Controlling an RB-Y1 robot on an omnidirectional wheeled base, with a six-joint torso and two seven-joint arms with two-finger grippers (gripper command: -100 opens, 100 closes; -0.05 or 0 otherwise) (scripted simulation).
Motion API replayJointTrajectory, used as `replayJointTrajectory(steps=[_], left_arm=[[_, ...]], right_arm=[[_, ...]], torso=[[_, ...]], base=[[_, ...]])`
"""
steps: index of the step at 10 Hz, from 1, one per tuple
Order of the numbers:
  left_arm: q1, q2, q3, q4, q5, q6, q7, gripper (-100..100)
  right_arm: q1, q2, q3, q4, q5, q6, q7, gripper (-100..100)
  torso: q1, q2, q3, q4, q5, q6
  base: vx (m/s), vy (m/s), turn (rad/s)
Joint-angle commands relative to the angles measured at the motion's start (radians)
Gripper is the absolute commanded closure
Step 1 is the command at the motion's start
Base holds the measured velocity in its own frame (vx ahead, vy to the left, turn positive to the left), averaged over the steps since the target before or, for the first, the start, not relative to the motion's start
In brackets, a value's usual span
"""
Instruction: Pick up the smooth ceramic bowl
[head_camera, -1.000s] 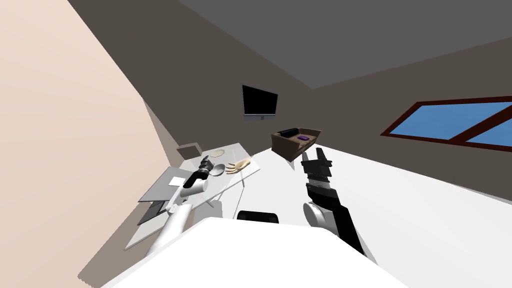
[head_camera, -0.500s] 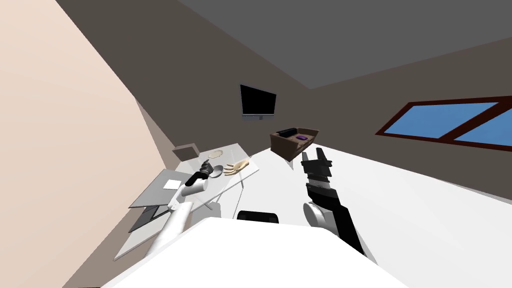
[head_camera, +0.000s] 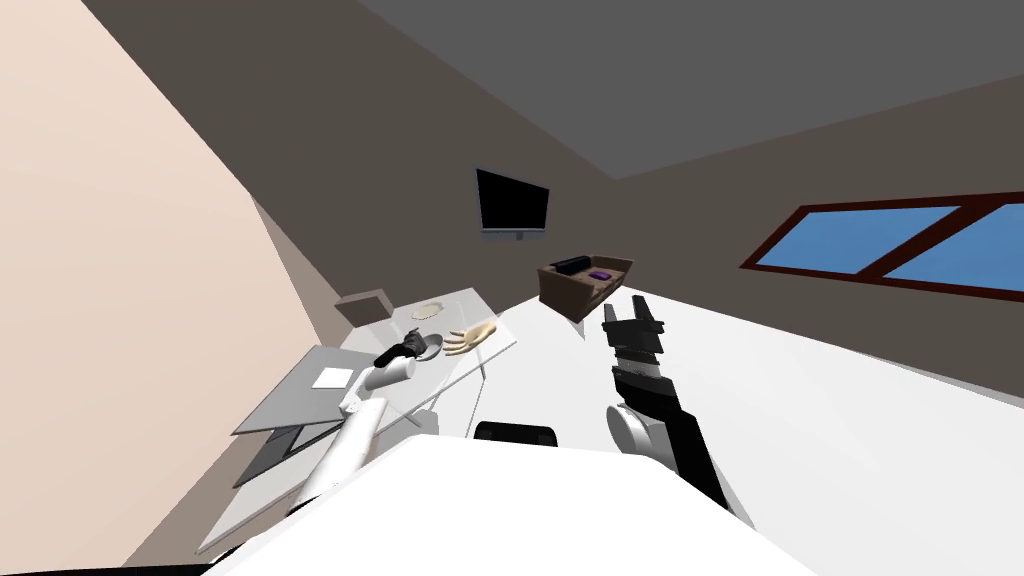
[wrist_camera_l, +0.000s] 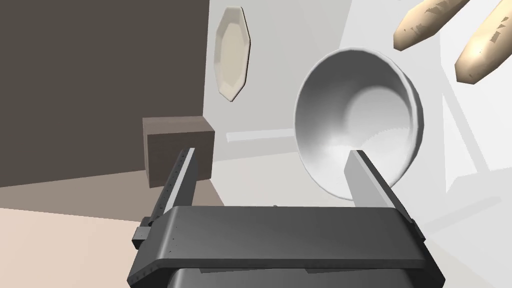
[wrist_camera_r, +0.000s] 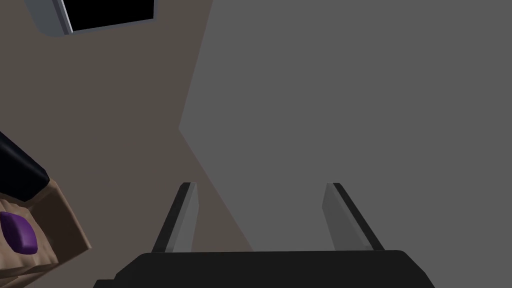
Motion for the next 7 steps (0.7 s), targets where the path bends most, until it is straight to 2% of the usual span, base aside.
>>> replayJointTrajectory(steps=[1, 2, 3, 6, 7], left_arm=[[-0.005, 0.008, 0.004, 0.030, 0.012, 0.050, 0.003, -100], [-0.005, 0.008, 0.004, 0.030, 0.012, 0.069, 0.003, -100], [-0.016, 0.017, 0.007, 0.065, 0.022, 0.106, 0.004, -100], [-0.026, 0.026, 0.010, 0.098, 0.031, 0.156, 0.004, -100], [-0.035, 0.034, 0.012, 0.130, 0.040, 0.197, 0.005, -100]], right_arm=[[0.000, 0.000, 0.000, 0.000, 0.000, 0.000, 0.000, 0], [0.000, 0.000, 0.000, 0.000, 0.000, 0.000, 0.000, 0], [0.000, 0.000, 0.000, 0.000, 0.000, 0.000, 0.000, 0], [0.000, 0.000, 0.000, 0.000, 0.000, 0.000, 0.000, 0], [0.000, 0.000, 0.000, 0.000, 0.000, 0.000, 0.000, 0]], torso=[[0.000, 0.000, 0.000, 0.000, 0.000, 0.000], [0.000, 0.000, 0.000, 0.000, 0.000, 0.000], [0.000, 0.001, 0.000, 0.000, 0.000, 0.000], [0.000, 0.001, 0.000, 0.000, 0.000, 0.000], [0.000, 0.001, 0.000, 0.000, 0.000, 0.000]], base=[[0.042, 0.015, -0.045], [0.030, 0.013, -0.027], [0.034, 0.019, -0.047], [0.032, 0.014, -0.034], [0.039, 0.016, -0.043]])
